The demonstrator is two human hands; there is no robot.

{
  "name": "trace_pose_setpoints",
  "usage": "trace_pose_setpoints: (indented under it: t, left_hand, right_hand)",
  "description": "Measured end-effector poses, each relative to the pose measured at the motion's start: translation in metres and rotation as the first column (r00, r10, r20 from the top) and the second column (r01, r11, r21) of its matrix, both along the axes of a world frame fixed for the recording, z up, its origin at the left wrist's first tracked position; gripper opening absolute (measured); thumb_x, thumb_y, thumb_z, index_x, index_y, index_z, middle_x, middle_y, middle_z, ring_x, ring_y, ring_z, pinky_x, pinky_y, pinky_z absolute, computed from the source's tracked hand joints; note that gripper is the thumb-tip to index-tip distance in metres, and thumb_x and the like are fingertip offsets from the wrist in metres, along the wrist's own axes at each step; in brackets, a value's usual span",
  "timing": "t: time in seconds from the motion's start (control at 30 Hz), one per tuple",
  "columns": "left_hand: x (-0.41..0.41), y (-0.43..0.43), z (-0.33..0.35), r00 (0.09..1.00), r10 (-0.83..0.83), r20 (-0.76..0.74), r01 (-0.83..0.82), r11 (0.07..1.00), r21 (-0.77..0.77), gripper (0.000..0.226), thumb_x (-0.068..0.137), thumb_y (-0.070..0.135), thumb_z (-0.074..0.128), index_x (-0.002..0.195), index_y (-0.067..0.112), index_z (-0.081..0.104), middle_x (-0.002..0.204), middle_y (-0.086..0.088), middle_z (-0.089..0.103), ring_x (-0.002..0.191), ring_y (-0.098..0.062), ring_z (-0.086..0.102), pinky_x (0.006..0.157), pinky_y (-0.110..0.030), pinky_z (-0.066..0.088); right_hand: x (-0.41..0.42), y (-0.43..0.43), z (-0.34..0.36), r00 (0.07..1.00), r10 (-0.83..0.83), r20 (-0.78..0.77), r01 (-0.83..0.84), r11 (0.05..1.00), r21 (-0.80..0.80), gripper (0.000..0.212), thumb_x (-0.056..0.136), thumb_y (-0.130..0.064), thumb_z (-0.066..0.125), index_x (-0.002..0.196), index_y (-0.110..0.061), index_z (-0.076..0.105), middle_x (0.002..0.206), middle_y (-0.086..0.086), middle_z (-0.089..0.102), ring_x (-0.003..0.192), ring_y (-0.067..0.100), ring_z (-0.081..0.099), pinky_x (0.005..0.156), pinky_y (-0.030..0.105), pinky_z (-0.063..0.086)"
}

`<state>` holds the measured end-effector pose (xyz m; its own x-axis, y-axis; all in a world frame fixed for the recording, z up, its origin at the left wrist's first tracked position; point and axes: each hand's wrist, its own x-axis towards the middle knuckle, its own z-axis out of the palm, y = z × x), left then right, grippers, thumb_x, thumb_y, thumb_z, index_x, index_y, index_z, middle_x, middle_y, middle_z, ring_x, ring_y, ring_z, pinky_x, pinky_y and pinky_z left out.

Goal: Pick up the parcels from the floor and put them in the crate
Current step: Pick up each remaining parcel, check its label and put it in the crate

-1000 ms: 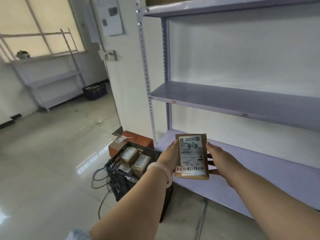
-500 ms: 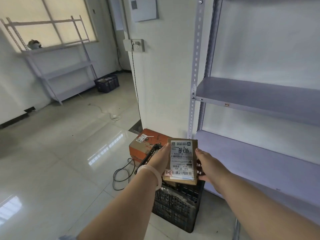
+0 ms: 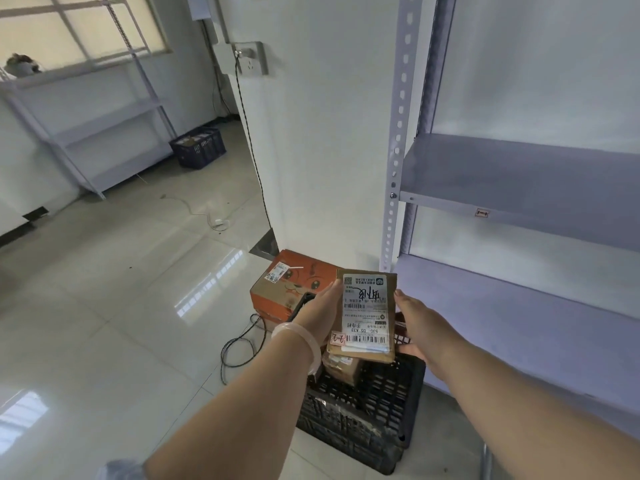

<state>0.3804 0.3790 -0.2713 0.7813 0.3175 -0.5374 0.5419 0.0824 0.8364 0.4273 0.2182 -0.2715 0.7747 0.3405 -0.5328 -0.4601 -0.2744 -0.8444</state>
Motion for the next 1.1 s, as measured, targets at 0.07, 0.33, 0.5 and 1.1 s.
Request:
trace_pose_setpoints:
  t: [0.07,0.33,0.5,1.1]
  left_hand:
    - [0.02,0.001,-0.012,1.0,-0.027,-0.011,0.027,1.0,-0.011,0.049,0.097,0.051,0.034,0.131,0.022,0.053,0.104,-0.001,0.07,0.098,-0.021,0.065,0.097,-0.044,0.05]
    - [0.072,-0.009,-0.115,0.975,-0.15,-0.166,0.125,0.981,-0.15,0.062,0.093,0.05,0.044,0.146,0.021,0.03,0.129,-0.004,0.06,0.114,-0.023,0.06,0.102,-0.046,0.046]
    - [0.098,-0.008,-0.211,0.934,-0.261,-0.246,0.218,0.957,-0.189,0.054,0.093,0.049,0.045,0.139,0.02,0.043,0.138,-0.001,0.045,0.104,-0.013,0.055,0.081,-0.022,0.051]
    - [0.147,-0.025,-0.459,0.771,-0.436,-0.464,0.478,0.878,-0.029,0.071,0.091,0.058,0.036,0.151,0.037,0.005,0.161,-0.002,0.005,0.148,-0.026,0.008,0.118,-0.047,0.014]
  right_hand:
    - [0.019,0.001,-0.009,1.0,-0.026,-0.014,0.025,1.0,-0.014,0.042,0.101,-0.048,0.032,0.128,-0.023,0.052,0.105,0.0,0.064,0.095,0.017,0.06,0.091,0.043,0.05]
    - [0.048,-0.005,-0.101,0.975,-0.171,-0.143,0.156,0.981,-0.114,0.027,0.102,-0.042,0.033,0.114,-0.031,0.055,0.102,-0.004,0.065,0.085,0.008,0.058,0.084,0.037,0.046]
    - [0.053,0.001,-0.199,0.939,-0.297,-0.174,0.232,0.92,-0.316,0.043,0.098,-0.048,0.038,0.13,-0.021,0.049,0.097,-0.005,0.066,0.089,0.016,0.061,0.096,0.045,0.047]
    - [0.114,0.042,-0.462,0.755,-0.552,-0.354,0.338,0.79,-0.511,0.053,0.097,-0.056,0.031,0.138,-0.026,0.047,0.13,0.011,0.059,0.118,0.031,0.054,0.104,0.05,0.041]
